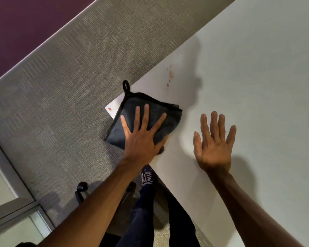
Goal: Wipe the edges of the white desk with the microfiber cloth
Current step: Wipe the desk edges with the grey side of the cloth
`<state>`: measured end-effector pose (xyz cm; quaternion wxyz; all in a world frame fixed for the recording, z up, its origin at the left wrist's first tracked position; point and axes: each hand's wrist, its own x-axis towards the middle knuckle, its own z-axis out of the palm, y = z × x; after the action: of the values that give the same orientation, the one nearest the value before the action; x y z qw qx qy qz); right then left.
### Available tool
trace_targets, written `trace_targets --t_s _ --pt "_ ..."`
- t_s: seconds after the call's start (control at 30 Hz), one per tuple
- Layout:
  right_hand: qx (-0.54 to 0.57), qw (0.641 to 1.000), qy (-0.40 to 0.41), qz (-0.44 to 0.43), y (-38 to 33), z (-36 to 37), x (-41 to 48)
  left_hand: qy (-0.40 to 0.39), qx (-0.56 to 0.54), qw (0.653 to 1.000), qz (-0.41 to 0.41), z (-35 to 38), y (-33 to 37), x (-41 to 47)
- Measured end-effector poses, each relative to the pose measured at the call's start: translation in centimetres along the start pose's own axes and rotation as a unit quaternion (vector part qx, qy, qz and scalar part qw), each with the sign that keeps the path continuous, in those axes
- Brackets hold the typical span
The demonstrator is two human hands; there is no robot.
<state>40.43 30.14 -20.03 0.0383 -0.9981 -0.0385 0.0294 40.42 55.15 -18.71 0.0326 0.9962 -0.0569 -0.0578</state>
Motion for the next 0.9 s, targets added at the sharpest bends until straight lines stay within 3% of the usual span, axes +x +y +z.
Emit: trace_targets --t_s 0.2,0.43,0.77,0.9 --pt "0.007 1.000 0.006 -0.002 0.0 0.2 0.1 0.017 0.005 0.994 -0.107 -0.8 -1.1 5.0" --pt "-0.008 1.000 0.017 -0.010 0.2 0.4 -0.1 0.017 -0.026 0.985 -0.170 -1.4 -1.6 6.6" --pt "0.005 1.000 0.019 -0.006 0.1 0.3 -0.4 -0.064 0.054 0.996 -0.012 -0.9 -1.7 -1.1" --pt "0.006 1.000 0.018 -0.010 0.2 0.3 -0.3 -0.019 -0.122 0.992 -0.017 0.4 0.0 -6.4"
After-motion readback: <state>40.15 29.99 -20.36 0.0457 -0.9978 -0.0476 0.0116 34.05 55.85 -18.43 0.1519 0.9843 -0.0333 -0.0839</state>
